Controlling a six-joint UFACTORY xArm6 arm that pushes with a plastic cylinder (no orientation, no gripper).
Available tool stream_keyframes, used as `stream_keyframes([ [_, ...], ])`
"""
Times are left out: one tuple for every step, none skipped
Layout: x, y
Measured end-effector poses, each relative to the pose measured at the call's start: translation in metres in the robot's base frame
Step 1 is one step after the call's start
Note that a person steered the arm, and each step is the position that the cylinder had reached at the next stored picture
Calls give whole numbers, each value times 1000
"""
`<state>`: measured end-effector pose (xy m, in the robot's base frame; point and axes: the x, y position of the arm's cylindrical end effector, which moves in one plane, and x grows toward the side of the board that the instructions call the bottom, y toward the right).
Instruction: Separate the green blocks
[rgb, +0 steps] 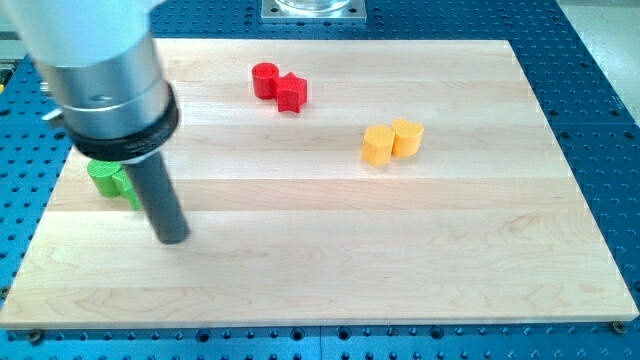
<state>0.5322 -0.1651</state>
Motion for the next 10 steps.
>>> stream_keyframes([
  [0,-5],
  [2,-4],
  [1,-46],
  [-27,-72],
  [-38,-32],
  [-47,6],
  [-61,-48],
  [-81,-48],
  [-51,-55],
  [-51,-63],
])
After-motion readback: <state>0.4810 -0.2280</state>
